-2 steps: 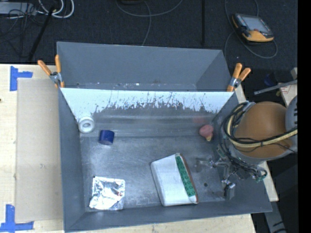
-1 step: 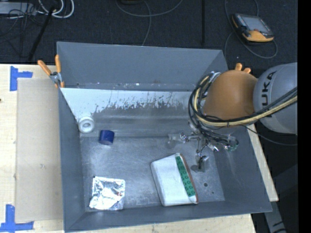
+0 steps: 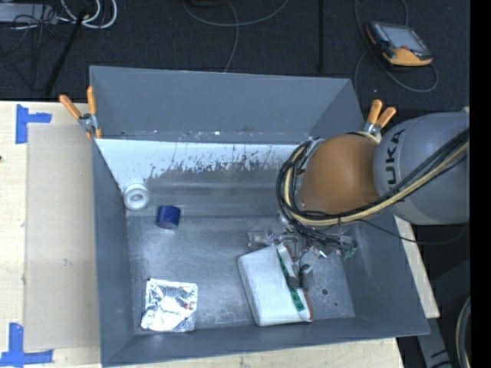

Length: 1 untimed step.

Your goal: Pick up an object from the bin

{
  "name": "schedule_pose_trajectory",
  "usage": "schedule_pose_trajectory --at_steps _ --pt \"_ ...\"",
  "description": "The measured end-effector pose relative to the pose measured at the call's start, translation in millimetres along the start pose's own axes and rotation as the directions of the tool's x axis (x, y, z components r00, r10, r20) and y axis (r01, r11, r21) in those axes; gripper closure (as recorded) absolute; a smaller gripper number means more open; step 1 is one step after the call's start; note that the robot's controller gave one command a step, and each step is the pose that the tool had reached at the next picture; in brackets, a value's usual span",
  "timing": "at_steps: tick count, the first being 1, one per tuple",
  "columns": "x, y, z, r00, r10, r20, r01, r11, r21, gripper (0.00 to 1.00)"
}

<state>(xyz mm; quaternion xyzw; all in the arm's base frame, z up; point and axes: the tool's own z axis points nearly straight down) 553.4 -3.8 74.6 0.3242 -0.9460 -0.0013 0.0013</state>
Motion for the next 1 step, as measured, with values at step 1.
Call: schedule_pose_trajectory --at_steps 1 --pt "-1.1 -1.8 -2.9 1.0 0.006 0.005 -0.006 1.0 0.002 1.0"
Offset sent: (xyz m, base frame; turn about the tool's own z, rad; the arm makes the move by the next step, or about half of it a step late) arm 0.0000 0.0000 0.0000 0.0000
